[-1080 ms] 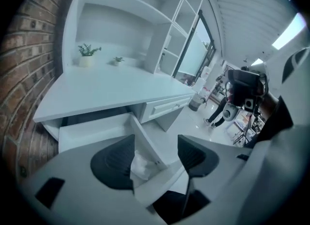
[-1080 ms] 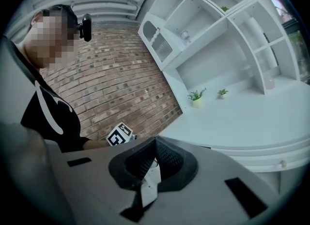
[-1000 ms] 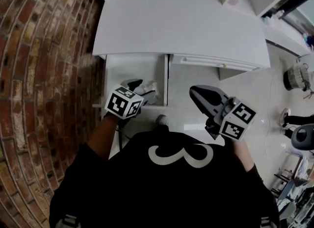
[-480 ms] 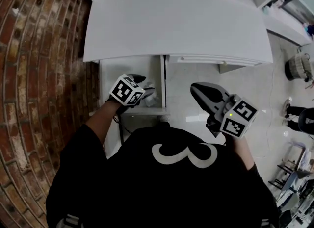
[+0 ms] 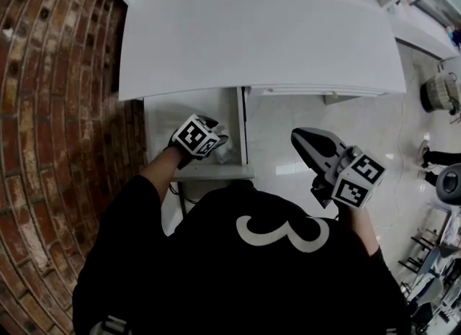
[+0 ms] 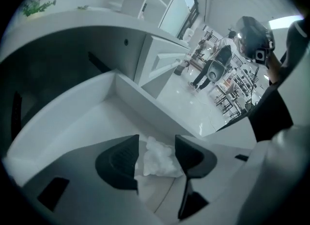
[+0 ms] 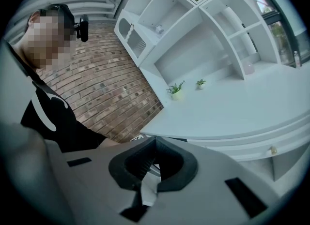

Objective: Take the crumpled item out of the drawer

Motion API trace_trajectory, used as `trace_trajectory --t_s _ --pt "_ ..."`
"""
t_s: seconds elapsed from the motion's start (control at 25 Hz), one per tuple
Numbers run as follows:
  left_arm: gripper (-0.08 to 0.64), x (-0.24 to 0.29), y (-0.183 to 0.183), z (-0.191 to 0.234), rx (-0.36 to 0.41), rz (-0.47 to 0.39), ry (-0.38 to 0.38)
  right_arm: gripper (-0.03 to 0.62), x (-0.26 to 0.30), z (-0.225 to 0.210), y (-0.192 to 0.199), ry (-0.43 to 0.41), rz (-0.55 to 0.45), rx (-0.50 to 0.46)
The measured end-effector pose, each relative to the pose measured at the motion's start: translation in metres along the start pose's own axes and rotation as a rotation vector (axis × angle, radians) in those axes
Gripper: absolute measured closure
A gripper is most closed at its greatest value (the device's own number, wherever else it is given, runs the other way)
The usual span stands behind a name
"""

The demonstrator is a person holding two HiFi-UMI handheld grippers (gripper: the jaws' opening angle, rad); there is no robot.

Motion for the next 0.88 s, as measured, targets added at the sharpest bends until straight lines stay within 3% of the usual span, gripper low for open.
trace_trajectory --t_s 0.56,0.88 --pt "0.352 0.060 0.036 0.019 -0.090 0.131 0.028 0.581 0.003 -0.015 0.014 0.032 0.041 0.056" --pt "0.408 0.064 0.039 0.022 -0.100 0.120 0.034 0.581 0.012 -0.013 0.025 0.017 0.047 0.090"
Point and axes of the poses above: the fingertips, and each gripper's own axes: x forward along the fingers, z to its left, y out of its underside, the point moved 5 cm from there along -x, backward along the fingers, and after that the axes turned 15 degrees about -x, right-handed, at the moved point
